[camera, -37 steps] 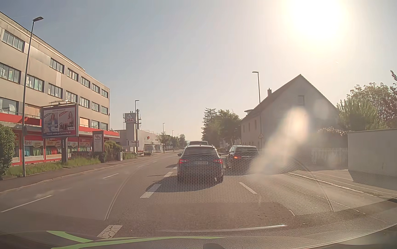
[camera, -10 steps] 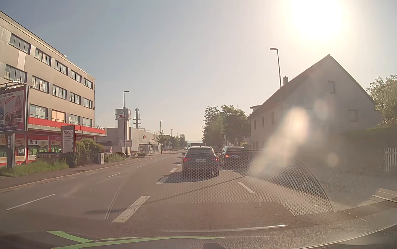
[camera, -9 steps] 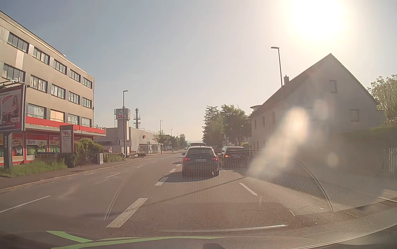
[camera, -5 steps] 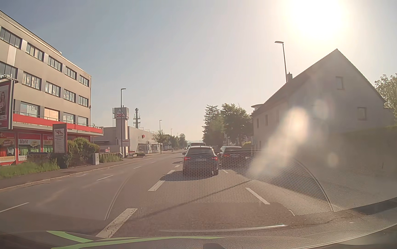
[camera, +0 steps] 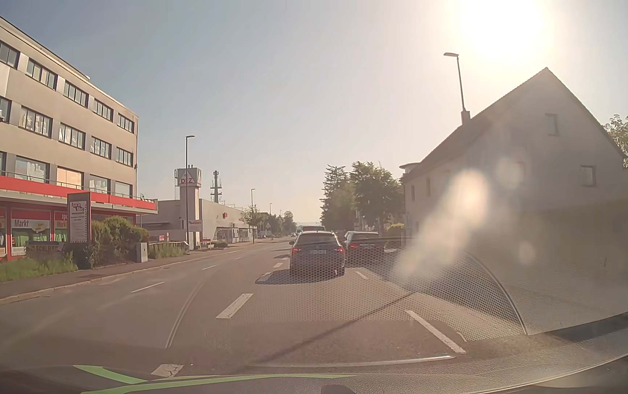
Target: Follow the waypoints while adhering to traffic rules and regulations
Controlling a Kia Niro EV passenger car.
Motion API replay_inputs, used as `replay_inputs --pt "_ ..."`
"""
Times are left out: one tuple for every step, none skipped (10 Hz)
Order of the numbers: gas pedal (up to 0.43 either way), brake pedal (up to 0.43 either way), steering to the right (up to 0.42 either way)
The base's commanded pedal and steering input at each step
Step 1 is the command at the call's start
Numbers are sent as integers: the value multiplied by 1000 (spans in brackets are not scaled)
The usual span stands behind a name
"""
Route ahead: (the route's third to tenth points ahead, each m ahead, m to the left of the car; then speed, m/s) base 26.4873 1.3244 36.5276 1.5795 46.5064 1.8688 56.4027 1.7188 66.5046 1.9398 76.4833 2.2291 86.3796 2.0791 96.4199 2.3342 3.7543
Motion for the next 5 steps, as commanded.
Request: replay_inputs --pt "28 0 -2" --pt "28 0 -2" --pt "28 0 -2" --pt "39 0 -2" --pt "39 0 -2"
